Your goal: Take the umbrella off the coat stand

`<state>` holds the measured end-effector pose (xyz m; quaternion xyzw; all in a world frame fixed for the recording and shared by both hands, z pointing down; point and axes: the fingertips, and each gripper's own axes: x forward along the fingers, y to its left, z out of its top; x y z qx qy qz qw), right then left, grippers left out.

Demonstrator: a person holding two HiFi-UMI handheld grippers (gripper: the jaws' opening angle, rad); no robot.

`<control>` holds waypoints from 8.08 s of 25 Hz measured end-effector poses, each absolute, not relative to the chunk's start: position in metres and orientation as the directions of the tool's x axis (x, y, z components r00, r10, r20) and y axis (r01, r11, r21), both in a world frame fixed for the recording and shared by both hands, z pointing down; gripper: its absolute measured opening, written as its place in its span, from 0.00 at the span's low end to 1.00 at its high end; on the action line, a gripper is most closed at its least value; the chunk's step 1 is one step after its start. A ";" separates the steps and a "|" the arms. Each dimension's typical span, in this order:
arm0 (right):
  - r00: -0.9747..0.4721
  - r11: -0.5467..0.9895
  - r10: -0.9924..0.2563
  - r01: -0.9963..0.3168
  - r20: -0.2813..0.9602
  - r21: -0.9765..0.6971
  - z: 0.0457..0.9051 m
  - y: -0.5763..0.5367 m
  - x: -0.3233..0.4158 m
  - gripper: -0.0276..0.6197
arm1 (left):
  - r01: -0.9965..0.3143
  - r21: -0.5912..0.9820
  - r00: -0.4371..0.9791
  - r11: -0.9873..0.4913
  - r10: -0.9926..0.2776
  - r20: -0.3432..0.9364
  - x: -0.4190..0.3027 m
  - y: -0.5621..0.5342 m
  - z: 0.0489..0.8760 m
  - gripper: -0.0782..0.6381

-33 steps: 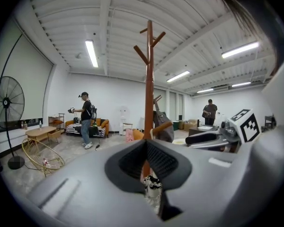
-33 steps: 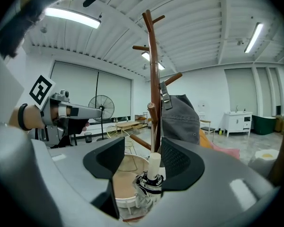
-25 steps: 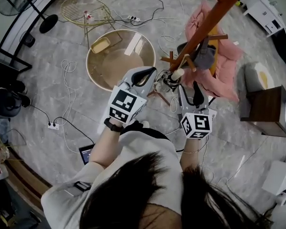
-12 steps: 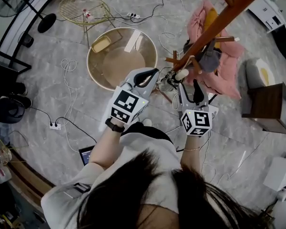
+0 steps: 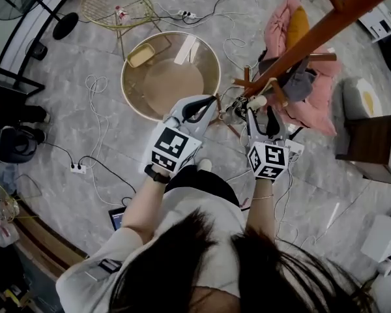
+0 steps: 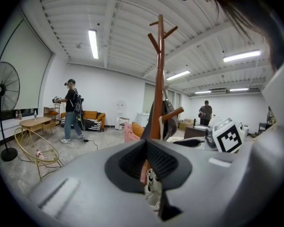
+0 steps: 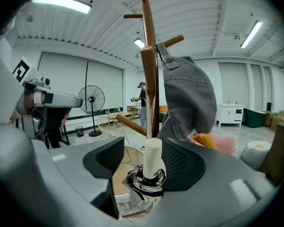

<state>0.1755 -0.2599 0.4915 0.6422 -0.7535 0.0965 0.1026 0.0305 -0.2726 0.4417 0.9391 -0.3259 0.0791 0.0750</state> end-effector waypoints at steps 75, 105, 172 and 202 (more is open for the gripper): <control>0.067 -0.071 -0.989 -0.997 0.133 -0.020 0.450 -0.216 0.219 0.29 | -0.566 0.117 0.824 -0.816 -0.555 0.118 0.070 -0.246 0.441 0.19; 0.173 -0.173 -0.985 -0.985 0.001 0.007 0.347 -0.107 0.284 0.29 | -0.386 0.009 0.923 -0.923 -0.386 0.000 0.148 -0.207 0.365 0.19; 0.383 -0.378 -0.905 -0.923 0.185 0.064 0.445 -0.014 0.316 0.29 | -0.140 0.036 0.979 -0.989 -0.133 0.151 0.218 -0.149 0.436 0.19; 0.349 -0.344 -0.922 -0.937 0.166 0.058 0.439 -0.031 0.338 0.29 | -0.186 0.021 0.973 -0.982 -0.181 0.144 0.230 -0.161 0.434 0.19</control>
